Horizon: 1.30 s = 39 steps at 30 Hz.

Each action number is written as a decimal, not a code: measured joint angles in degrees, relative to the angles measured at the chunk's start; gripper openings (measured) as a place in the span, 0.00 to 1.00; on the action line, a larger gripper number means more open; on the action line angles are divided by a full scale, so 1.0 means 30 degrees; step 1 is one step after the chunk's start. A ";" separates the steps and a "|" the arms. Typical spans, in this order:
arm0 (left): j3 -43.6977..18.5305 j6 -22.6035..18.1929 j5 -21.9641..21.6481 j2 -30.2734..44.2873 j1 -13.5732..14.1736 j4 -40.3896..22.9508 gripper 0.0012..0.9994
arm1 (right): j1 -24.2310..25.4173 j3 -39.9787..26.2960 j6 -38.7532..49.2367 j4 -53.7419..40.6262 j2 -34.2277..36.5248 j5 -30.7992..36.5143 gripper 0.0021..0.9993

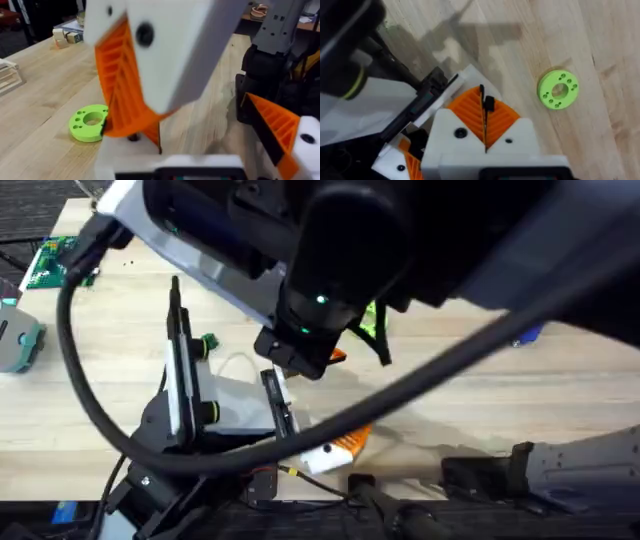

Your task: Pick up the gripper from the table and insert it into the empty holder that is missing its gripper. Then pick up a screw, insert it into the mounting hole, and use the screwdriver to tighten it. Finally, clean up the table by picking up the vegetable and placing it into the bucket.

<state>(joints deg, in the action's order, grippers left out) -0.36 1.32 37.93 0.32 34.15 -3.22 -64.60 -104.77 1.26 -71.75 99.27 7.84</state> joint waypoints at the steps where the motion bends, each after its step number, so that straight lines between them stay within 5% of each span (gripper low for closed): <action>1: 0.0000 0.0029 0.0007 0.0000 0.0000 0.0000 0.99 | 0.0000 0.0000 0.0000 0.0029 0.0062 0.0003 0.01; 17: 0.0000 0.0026 0.0015 0.0000 0.0000 0.0000 0.99 | 0.0000 -0.0051 0.0000 0.0022 0.0078 -0.0003 0.01; 20: 0.0000 -0.0010 0.0015 -0.0004 0.0000 0.0007 0.99 | 0.0000 -0.0051 -0.0113 -0.0021 0.0078 -0.0013 0.29; 26: 0.0000 0.0000 -0.0007 0.0000 0.0000 0.0000 0.99 | 0.0038 -0.0058 -0.0211 -0.0087 0.0078 0.0114 0.64; 29: 0.0000 0.0080 -0.0059 0.0000 0.0000 0.0000 0.99 | 0.0223 -0.0133 -0.0264 -0.0159 0.0069 0.0632 0.96; 39: 0.0000 -0.0015 -0.0007 -0.0006 0.0000 0.0007 0.99 | 0.2931 -0.0153 -0.2335 0.0474 -0.0109 0.0333 0.99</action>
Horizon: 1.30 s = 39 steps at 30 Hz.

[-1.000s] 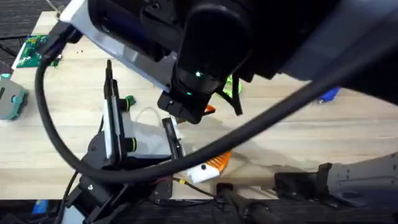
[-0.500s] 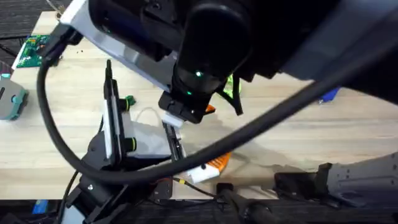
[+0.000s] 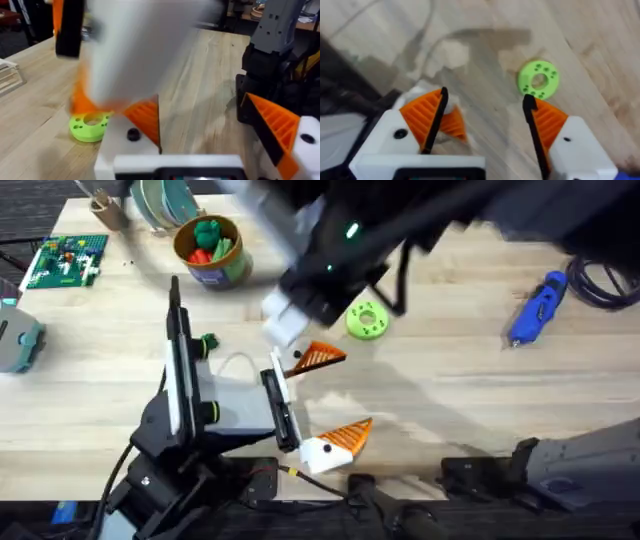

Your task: Pick up the gripper from the table and insert it into the empty holder that is missing its gripper. Then pick up a screw, insert it into the mounting hole, and use the screwdriver to tighten it. Finally, clean up the table by picking up the vegetable and placing it into the bucket.

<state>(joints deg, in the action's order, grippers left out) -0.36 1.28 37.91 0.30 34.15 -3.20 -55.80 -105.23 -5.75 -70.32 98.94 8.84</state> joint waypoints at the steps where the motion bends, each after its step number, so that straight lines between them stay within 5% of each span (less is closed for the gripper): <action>1: 0.0000 0.0000 0.0000 0.0002 0.0000 0.0000 0.99 | 0.0525 0.0000 -0.0327 0.0000 -0.0102 0.0128 0.99; 14: 0.0000 0.0000 0.0000 0.0001 0.0000 0.0000 0.97 | 0.6995 0.0000 -0.2432 -0.0053 -0.1209 0.1194 0.99; 18: 0.0000 0.0000 0.0000 0.0006 0.0000 0.0000 0.72 | 0.8841 0.0022 -0.2678 -0.0401 -0.1212 0.1203 0.99; 22: 0.0000 -0.0015 0.0000 -0.0001 0.0000 0.0001 0.15 | 1.0397 0.0102 -0.2736 -0.1175 -0.1264 0.1202 0.99; 24: 0.0000 -0.0126 0.0000 0.0006 0.0000 0.0007 0.01 | 1.1073 0.0193 -0.2742 -0.1414 -0.1459 0.1194 0.99; 31: 0.0000 -0.0131 -0.0015 0.0006 0.0000 0.0007 0.00 | 1.4281 0.0712 -0.2808 -0.1684 -0.3716 0.1188 0.99; 39: 0.0000 -0.0138 -0.0015 0.0006 0.0000 0.0002 0.00 | 1.8515 0.6016 -0.2872 0.1097 -0.7314 -0.0014 0.99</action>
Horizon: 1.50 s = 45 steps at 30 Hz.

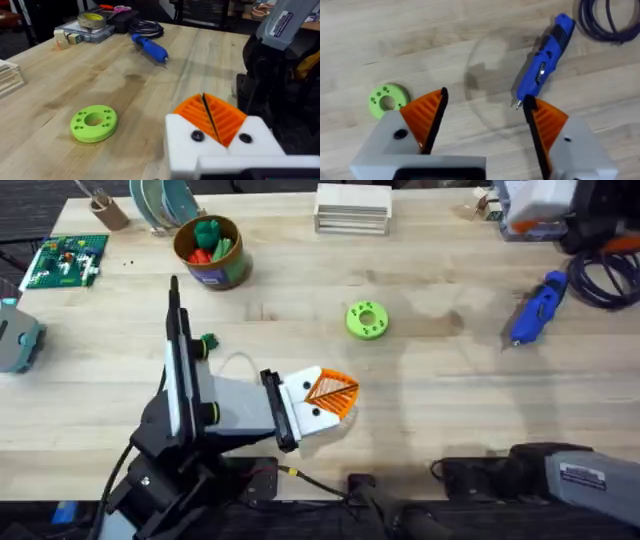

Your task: Pick up the gripper from the table and insert it into the empty holder that is missing its gripper. Then pick up a screw, insert it into the mounting hole, and use the screwdriver to tighten it. Finally, clean up the table by picking up the vegetable and placing it into the bucket.

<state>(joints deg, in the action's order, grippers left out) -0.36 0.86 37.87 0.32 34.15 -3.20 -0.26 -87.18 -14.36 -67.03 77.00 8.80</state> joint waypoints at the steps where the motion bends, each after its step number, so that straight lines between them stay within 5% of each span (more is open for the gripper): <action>1: 0.0000 0.0003 0.0000 0.0000 0.0000 0.0001 0.00 | 0.0417 0.0647 -0.0074 0.0374 -0.0165 -0.0162 0.99; 8: 0.0000 0.0000 0.0000 0.0000 0.0000 0.0005 0.00 | 0.3581 0.3708 -0.1568 0.3342 0.0326 -0.0380 0.99; 15: 0.0000 0.0000 -0.0087 0.0000 0.0000 0.0005 0.00 | 0.5968 0.3980 -0.2218 0.6645 0.2586 -0.0387 0.99; 25: 0.0000 0.0007 -0.0372 0.0000 0.0000 0.0005 0.00 | 0.6707 0.3980 -0.2735 0.8456 0.6169 -0.0388 0.99; 45: 0.0000 0.0000 -0.0428 0.0000 0.0000 0.0012 0.00 | 0.8962 0.3980 -0.1857 0.9431 0.8978 -0.2003 0.99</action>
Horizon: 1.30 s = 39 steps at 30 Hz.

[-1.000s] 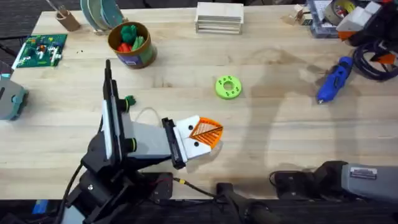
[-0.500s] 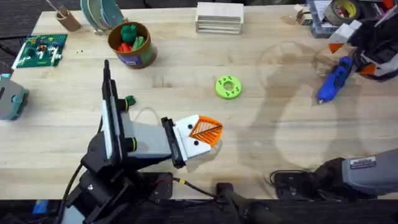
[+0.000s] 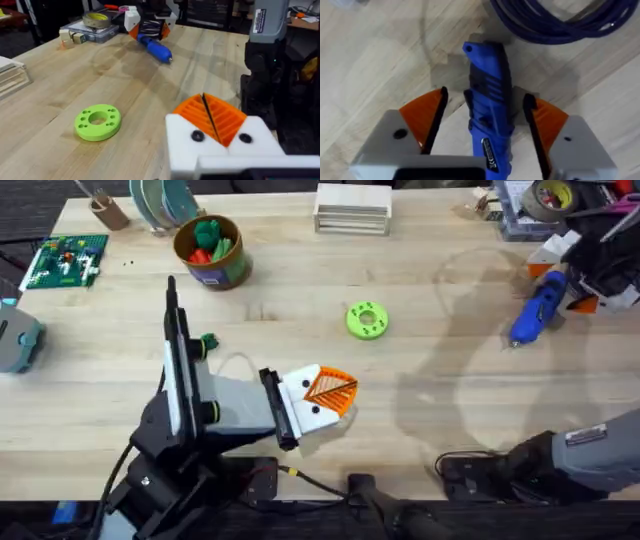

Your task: Pick up the gripper from the table and insert it into the empty holder that is missing its gripper. Then pick up a screw, insert it into the mounting hole, and use the screwdriver to tighten it. Finally, clean up the table by picking up the vegetable and placing it into the bucket.

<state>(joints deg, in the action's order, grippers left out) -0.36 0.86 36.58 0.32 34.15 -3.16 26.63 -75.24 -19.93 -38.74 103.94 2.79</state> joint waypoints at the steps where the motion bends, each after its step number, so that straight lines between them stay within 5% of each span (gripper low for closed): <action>1: 0.0000 0.0004 -0.0002 -0.0003 0.0000 0.0000 0.00 | 0.0061 0.0000 0.0247 0.0000 0.0138 -0.0084 0.99; 26: 0.0000 0.0007 0.0005 -0.0001 0.0000 -0.0001 0.00 | 0.0235 0.0000 0.2823 0.0336 0.1641 -0.0177 0.99; 39: 0.0000 0.0000 0.0005 0.0000 0.0000 -0.0006 0.00 | 0.0330 0.0000 0.2954 0.0342 0.1642 0.0144 0.78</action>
<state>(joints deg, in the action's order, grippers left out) -0.36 0.86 36.60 0.32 34.15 -3.18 27.62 -75.24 -11.07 -37.71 108.86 3.22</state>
